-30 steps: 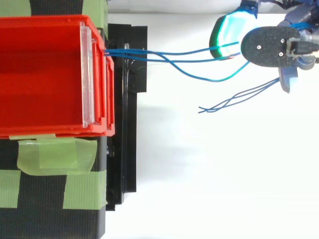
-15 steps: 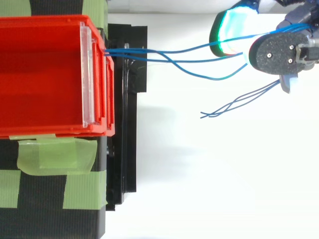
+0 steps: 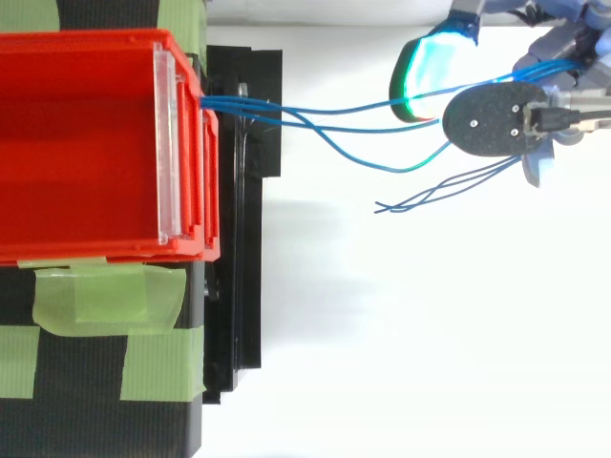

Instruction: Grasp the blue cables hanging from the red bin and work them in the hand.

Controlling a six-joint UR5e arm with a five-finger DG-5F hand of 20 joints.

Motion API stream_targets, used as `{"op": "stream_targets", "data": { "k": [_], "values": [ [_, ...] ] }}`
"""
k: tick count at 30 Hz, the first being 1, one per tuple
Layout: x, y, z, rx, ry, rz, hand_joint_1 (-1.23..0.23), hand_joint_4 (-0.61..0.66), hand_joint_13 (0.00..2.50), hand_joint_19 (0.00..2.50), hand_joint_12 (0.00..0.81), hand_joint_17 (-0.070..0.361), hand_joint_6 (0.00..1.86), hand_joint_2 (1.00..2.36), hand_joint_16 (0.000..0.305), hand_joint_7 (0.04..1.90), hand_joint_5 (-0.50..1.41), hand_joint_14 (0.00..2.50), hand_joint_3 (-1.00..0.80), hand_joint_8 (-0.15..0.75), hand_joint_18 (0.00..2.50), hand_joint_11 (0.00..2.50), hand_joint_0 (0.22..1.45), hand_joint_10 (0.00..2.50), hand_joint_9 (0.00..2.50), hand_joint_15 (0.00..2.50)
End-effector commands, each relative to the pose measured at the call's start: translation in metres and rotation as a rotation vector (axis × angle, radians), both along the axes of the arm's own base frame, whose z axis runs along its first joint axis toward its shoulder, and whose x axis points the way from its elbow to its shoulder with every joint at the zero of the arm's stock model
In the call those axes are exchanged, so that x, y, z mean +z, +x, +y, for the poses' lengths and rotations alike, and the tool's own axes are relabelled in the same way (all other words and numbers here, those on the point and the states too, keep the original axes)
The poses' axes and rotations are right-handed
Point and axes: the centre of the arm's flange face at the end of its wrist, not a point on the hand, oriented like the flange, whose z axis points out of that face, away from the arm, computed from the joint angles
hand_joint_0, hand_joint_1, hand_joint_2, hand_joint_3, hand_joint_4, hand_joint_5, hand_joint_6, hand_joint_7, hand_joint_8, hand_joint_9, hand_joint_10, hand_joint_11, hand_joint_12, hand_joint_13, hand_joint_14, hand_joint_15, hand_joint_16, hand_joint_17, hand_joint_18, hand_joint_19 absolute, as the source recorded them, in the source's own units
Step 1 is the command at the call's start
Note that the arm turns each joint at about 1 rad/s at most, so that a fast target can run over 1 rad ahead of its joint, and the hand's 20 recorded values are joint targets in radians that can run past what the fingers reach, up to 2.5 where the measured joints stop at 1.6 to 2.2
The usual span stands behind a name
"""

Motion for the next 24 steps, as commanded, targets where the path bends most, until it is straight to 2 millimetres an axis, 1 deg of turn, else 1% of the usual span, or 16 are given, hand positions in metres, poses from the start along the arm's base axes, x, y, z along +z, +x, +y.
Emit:
{"op": "stream_targets", "data": {
  "k": [1,4,10,14,16,24],
  "values": [
    [-0.0012,0.0008,0.0006,0.003,0.018,-0.011,-0.72,0.15,1.99,0.56,0.743,0.164,0.76,1.02,0.218,1.11,-0.11,2.5,-0.03,0.656,2.36,2.5,0.97,2.5,1.7,1.94],
    [-0.0015,0.0003,-0.0004,0.002,0.025,-0.011,-0.73,0.17,1.99,0.56,0.743,0.164,0.81,1.01,0.218,1.07,-0.11,2.5,0.12,0.656,2.36,2.5,0.98,2.5,1.7,1.94],
    [-0.0016,0.0001,-0.0004,0.002,0.025,-0.009,-0.73,0.18,1.99,0.56,0.743,0.164,0.84,1.0,0.218,1.05,-0.12,2.5,0.28,0.656,2.36,2.5,0.99,2.5,1.7,1.94],
    [-0.0017,-0.0001,-0.0005,0.002,0.024,-0.008,-0.74,0.19,1.99,0.56,0.743,0.164,0.85,1.0,0.218,1.04,-0.13,2.5,0.25,0.656,2.36,2.5,0.97,2.5,1.7,1.94],
    [-0.0016,0.0002,0.0004,0.003,0.025,-0.009,-0.75,0.19,1.99,0.56,0.743,0.164,0.84,1.0,0.218,1.05,-0.13,2.5,0.21,0.656,2.36,2.5,0.96,2.5,1.7,1.94],
    [-0.0022,0.0007,0.0005,0.003,0.023,-0.009,-0.75,0.18,1.99,0.56,0.743,0.164,0.82,1.0,0.218,1.05,-0.14,2.5,0.19,0.656,2.36,2.5,0.95,2.5,1.7,1.94]
  ]
}}
